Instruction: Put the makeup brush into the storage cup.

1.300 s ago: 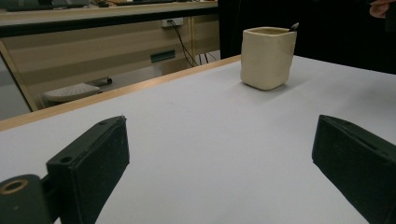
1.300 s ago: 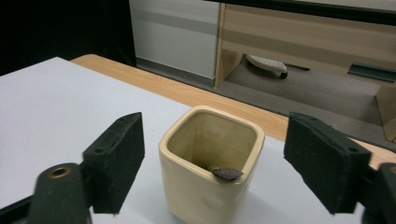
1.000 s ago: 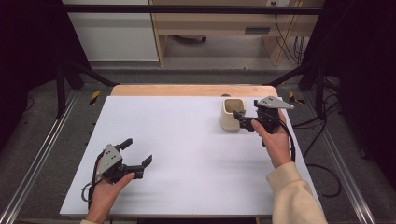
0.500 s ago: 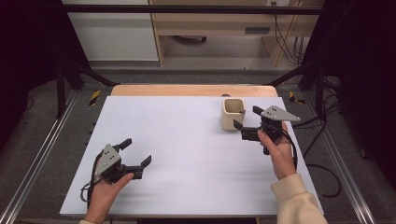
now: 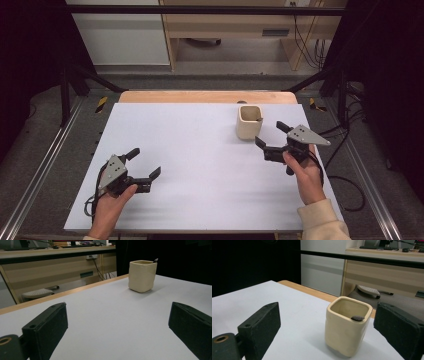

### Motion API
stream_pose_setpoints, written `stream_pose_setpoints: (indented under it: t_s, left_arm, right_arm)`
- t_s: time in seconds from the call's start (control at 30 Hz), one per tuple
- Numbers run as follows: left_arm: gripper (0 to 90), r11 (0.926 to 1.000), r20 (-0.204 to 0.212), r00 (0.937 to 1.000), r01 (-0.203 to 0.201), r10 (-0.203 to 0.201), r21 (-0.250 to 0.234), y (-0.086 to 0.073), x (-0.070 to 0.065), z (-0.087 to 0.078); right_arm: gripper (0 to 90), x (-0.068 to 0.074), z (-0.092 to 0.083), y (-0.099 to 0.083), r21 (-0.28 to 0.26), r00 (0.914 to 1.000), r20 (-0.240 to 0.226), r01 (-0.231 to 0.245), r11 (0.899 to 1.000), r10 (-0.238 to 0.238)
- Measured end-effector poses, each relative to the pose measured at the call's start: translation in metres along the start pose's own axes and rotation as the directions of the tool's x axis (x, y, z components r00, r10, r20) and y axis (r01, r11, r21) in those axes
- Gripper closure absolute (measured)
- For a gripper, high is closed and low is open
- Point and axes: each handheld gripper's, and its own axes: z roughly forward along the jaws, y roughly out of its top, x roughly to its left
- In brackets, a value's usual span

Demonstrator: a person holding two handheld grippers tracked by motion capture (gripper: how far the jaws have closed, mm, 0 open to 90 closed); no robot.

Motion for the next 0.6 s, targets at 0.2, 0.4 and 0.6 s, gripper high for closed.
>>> stream_pose_setpoints:
  t_s: [0.2,0.4,0.6]
  left_arm:
    - [1.9,1.0,0.003,1.0,0.005,-0.005,0.002,-0.001,0.003,-0.001]
    - [1.9,0.9998,0.009,0.9998,0.018,-0.018,0.0,-0.002,0.005,-0.003]
    - [1.9,0.9998,0.009,0.9998,0.017,-0.017,-0.007,-0.002,0.007,-0.007]
  right_arm:
    - [6.5,-0.001,-0.009,-0.011,-0.006,0.9998,0.001,0.021,1.0,-0.021]
    - [6.3,-0.001,-0.016,-0.022,0.004,0.9995,0.0,0.031,1.0,-0.031]
    - [6.1,0.001,-0.021,-0.027,0.004,0.9989,-0.006,0.047,0.999,-0.047]
